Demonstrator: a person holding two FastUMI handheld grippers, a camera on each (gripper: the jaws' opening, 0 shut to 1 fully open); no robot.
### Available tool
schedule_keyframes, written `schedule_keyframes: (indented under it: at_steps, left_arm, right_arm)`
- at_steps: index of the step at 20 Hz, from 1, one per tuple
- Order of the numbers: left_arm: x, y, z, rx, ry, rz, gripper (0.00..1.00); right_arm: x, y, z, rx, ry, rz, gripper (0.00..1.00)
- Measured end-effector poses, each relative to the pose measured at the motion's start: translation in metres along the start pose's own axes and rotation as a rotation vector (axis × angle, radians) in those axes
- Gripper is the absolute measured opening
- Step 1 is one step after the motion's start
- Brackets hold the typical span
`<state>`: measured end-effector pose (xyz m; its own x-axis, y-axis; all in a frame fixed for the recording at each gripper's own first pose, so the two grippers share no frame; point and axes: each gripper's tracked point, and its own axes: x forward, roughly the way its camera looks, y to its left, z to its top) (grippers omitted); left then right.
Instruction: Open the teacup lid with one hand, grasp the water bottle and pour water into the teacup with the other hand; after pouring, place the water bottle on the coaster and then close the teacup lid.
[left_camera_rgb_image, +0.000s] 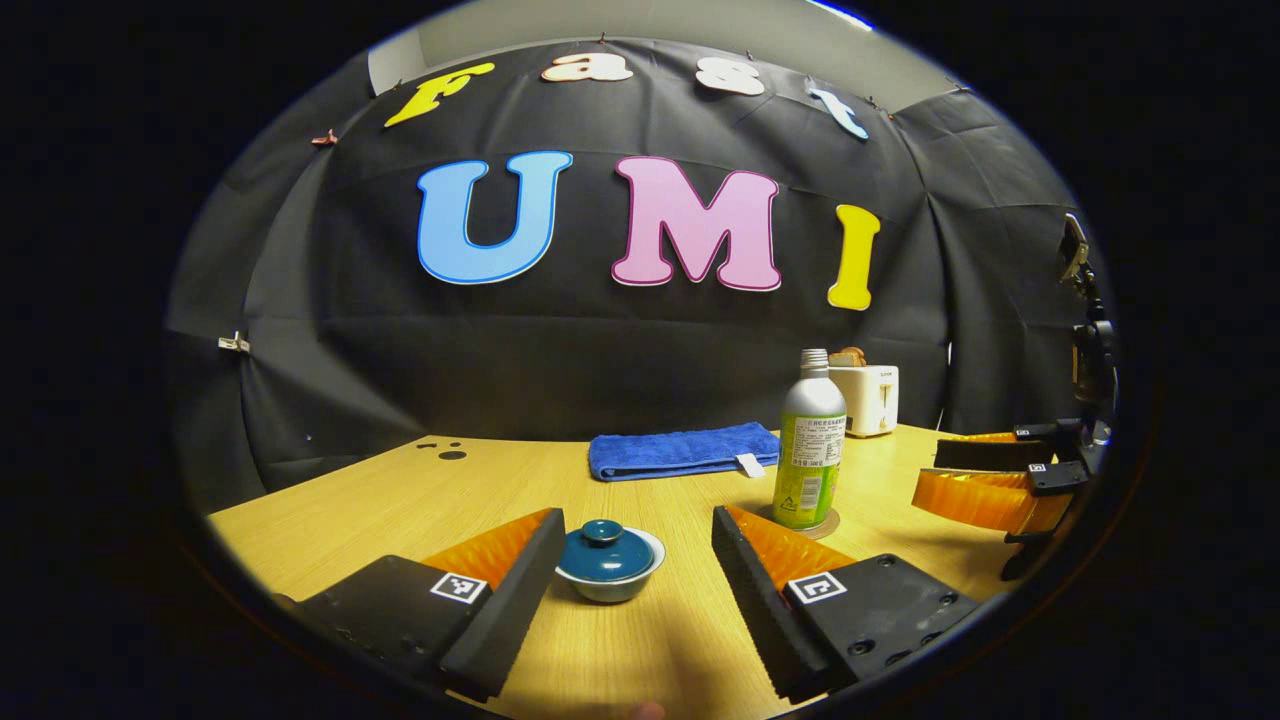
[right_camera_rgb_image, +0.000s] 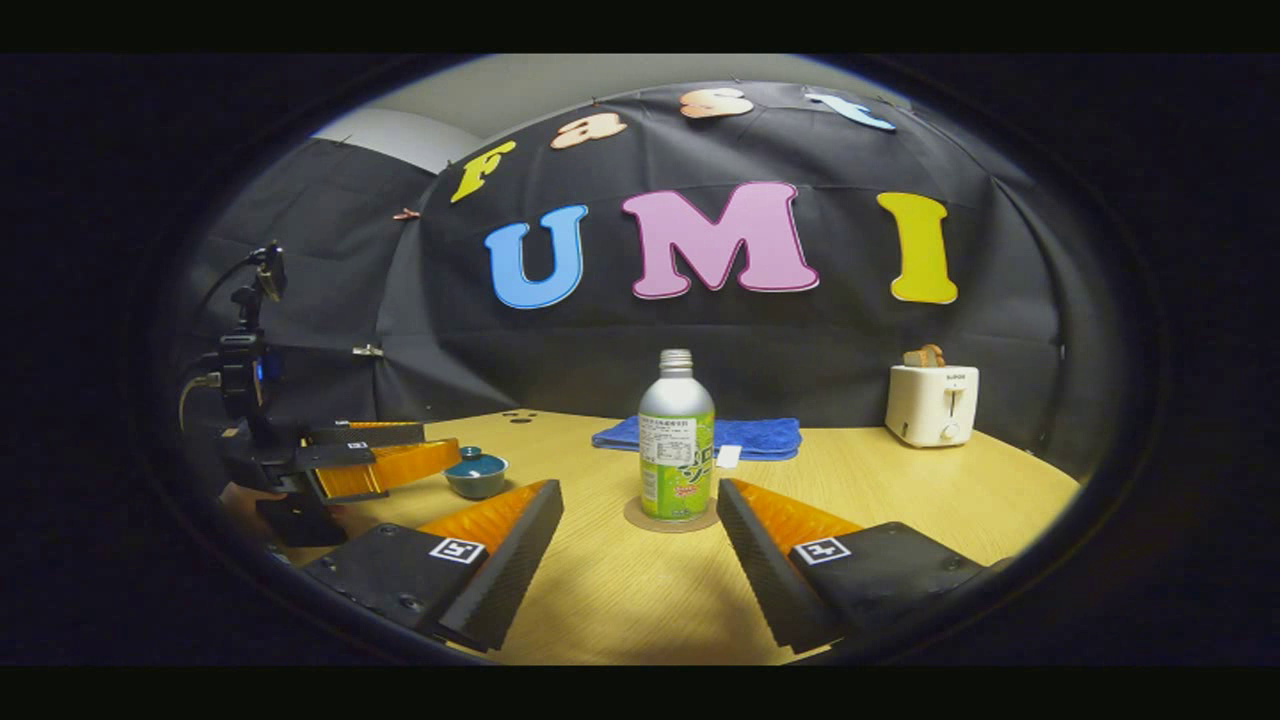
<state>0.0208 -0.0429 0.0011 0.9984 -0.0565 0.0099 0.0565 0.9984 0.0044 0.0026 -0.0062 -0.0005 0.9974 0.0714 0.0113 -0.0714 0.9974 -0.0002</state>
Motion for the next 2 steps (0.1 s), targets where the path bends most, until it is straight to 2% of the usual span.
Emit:
schedule_keyframes:
  at_steps: [2]
  left_arm:
    - [0.0000, 0.0001, 0.0002, 0.000, 0.000, 0.000, 0.94]
  right_arm:
    - [0.0006, -0.0006, 0.0001, 0.000, 0.000, 0.000, 0.96]
